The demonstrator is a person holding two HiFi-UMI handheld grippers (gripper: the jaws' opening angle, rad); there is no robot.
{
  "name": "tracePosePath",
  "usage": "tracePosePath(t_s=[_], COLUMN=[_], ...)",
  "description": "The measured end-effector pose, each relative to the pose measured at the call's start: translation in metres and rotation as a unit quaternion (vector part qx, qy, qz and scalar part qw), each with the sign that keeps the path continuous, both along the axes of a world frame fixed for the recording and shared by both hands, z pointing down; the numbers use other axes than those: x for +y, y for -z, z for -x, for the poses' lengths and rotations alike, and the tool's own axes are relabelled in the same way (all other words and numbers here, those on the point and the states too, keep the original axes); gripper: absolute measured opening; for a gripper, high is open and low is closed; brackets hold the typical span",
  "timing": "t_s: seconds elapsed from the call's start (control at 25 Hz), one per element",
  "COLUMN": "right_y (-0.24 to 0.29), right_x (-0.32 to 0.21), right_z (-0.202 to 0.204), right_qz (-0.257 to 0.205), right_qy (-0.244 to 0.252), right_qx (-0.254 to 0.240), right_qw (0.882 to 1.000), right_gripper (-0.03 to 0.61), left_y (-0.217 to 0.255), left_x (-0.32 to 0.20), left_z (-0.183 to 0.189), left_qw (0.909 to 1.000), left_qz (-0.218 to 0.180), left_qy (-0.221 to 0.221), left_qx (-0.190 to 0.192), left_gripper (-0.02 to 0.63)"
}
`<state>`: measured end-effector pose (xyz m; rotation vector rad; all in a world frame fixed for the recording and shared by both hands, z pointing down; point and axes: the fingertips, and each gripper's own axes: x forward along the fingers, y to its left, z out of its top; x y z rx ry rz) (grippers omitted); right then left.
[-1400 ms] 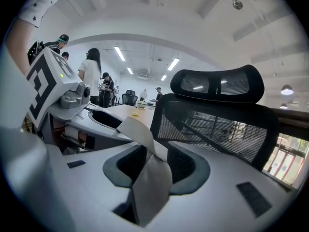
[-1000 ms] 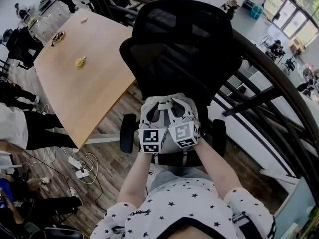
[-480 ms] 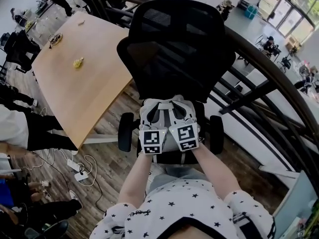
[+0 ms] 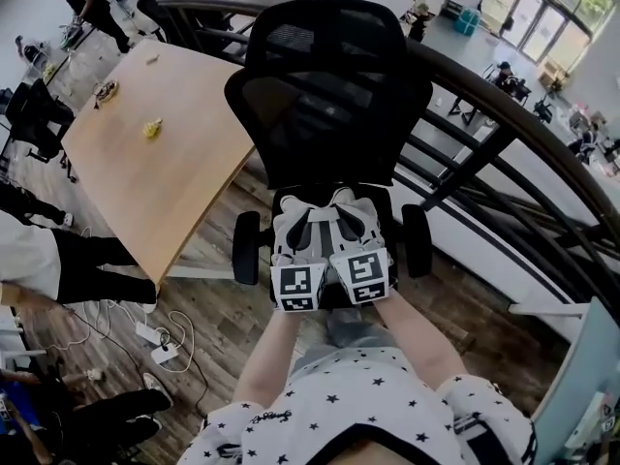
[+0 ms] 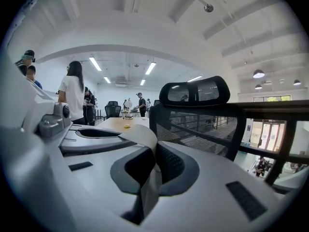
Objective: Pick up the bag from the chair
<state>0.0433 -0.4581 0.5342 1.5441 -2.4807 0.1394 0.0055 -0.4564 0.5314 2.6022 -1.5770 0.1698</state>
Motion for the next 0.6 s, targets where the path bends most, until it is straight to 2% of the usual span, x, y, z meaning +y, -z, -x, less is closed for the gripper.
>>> tracePosePath(t_s=[0.24, 0.6], right_y=[0.028, 0.056], right_x=[0.049, 0.131], right_z=[0.01, 0.021], right_qz=[-0.025, -0.054], right_qy=[-0.014, -0.041], right_qx=[-0.013, -0.013], right_qw=[1.0, 0.998], right_gripper=[-0.002, -0.002], left_y=[0.028, 0.054], left_x=[0.05, 0.135], left_z=[0.009, 0.02], left_qw=[0.9997, 0.9982], left_qz=[-0.02, -0.039], left_qy=[-0.013, -0.038], left_qx=[0.0, 0.026], left_gripper=[0.015, 0.014])
